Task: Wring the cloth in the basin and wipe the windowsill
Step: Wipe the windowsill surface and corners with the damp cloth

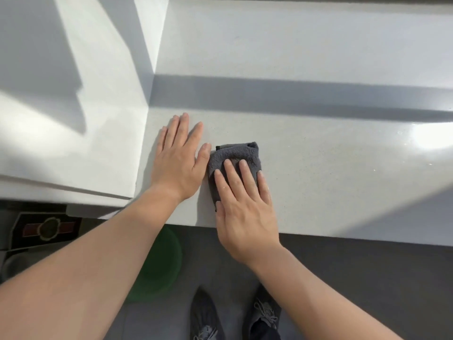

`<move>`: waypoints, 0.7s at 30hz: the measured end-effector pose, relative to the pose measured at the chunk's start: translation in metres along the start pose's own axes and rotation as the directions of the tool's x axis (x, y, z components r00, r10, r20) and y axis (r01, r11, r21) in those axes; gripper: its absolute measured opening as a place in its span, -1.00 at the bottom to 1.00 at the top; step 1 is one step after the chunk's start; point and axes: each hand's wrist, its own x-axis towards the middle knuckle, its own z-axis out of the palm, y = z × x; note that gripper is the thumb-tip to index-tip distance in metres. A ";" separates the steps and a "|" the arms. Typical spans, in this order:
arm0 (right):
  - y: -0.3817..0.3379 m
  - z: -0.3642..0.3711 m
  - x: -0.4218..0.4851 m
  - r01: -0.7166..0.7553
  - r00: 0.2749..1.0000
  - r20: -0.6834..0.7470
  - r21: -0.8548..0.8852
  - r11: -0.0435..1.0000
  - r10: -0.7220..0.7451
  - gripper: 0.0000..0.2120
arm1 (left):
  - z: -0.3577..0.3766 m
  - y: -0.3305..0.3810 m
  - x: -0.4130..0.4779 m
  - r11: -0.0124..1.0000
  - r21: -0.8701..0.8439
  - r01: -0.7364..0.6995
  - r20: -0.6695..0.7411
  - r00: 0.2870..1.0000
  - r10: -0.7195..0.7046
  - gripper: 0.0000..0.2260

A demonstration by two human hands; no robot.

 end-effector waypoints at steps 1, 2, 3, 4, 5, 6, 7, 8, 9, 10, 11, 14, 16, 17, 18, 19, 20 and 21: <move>0.005 -0.001 -0.003 0.019 1.000 0.005 -0.006 1.000 -0.019 -0.44 | -0.001 -0.002 0.000 1.000 0.002 -0.001 0.005 1.000 0.001 -0.39; 0.015 -0.003 -0.006 0.011 1.000 -0.002 -0.020 1.000 -0.011 -0.44 | -0.001 -0.003 -0.002 1.000 0.005 -0.002 0.012 1.000 0.002 -0.39; 0.027 -0.006 -0.011 -0.035 0.999 -0.010 -0.032 0.999 0.034 -0.44 | -0.001 -0.003 -0.003 1.000 0.007 -0.005 0.022 1.000 0.005 -0.39; 0.037 -0.009 -0.015 -0.122 0.992 -0.026 -0.034 0.992 0.121 -0.44 | -0.001 -0.004 -0.003 1.000 0.005 -0.009 0.036 0.999 0.008 -0.40; 0.045 -0.014 -0.017 -0.236 0.971 -0.050 -0.016 0.972 0.235 -0.43 | -0.002 -0.006 -0.003 1.000 0.000 -0.011 0.051 0.999 0.011 -0.40; 0.046 -0.017 -0.018 -0.343 0.937 -0.075 0.008 0.939 0.342 -0.43 | -0.003 -0.007 -0.004 1.000 -0.012 -0.014 0.063 0.998 0.015 -0.40; 0.038 -0.016 -0.018 -0.418 0.903 -0.103 0.026 0.908 0.418 -0.42 | -0.003 -0.009 -0.006 0.999 -0.033 -0.020 0.069 0.997 0.023 -0.40; 0.022 -0.012 -0.017 -0.447 0.885 -0.128 0.032 0.894 0.447 -0.42 | -0.004 -0.009 -0.010 0.997 -0.063 -0.035 0.064 0.997 0.039 -0.40; 0.005 -0.008 -0.017 -0.422 0.895 -0.144 0.032 0.906 0.422 -0.42 | -0.004 -0.008 -0.013 0.993 -0.100 -0.056 0.052 0.997 0.062 -0.40; -0.012 -0.002 -0.018 -0.351 0.925 -0.147 0.030 0.936 0.351 -0.44 | -0.004 -0.004 -0.018 0.988 -0.138 -0.074 0.044 0.996 0.081 -0.40; -0.026 0.003 -0.021 -0.259 0.955 -0.140 0.021 0.966 0.260 -0.45 | -0.004 -0.001 -0.024 0.983 -0.166 -0.084 0.047 0.995 0.093 -0.40; -0.012 0.006 -0.036 -0.055 0.992 -0.113 -0.013 0.998 0.053 -0.48 | -0.001 0.014 -0.033 0.986 -0.144 -0.080 0.108 0.989 0.096 -0.43; 0.021 0.000 -0.049 -0.045 0.992 -0.120 -0.043 0.998 0.040 -0.49 | -0.003 0.017 -0.034 0.991 -0.106 -0.082 0.133 0.987 0.096 -0.49; 0.040 -0.005 -0.055 -0.096 0.987 -0.131 -0.050 0.994 0.089 -0.48 | -0.004 0.018 -0.034 0.993 -0.085 -0.087 0.145 0.985 0.098 -0.49; 0.060 -0.011 -0.060 -0.176 0.976 -0.136 -0.039 0.984 0.169 -0.48 | -0.006 0.019 -0.035 0.994 -0.061 -0.091 0.158 0.982 0.099 -0.49; 0.078 -0.017 -0.065 -0.271 0.953 -0.141 -0.012 0.962 0.267 -0.46 | -0.007 0.021 -0.036 0.995 -0.036 -0.091 0.169 0.981 0.096 -0.48; 0.089 -0.021 -0.067 -0.365 0.920 -0.143 0.024 0.931 0.364 -0.45 | -0.007 0.024 -0.037 0.996 -0.015 -0.087 0.171 0.981 0.089 -0.48; 0.092 -0.022 -0.066 -0.443 0.883 -0.150 0.052 0.895 0.445 -0.44 | -0.006 0.027 -0.037 0.997 -0.004 -0.083 0.166 0.983 0.082 -0.47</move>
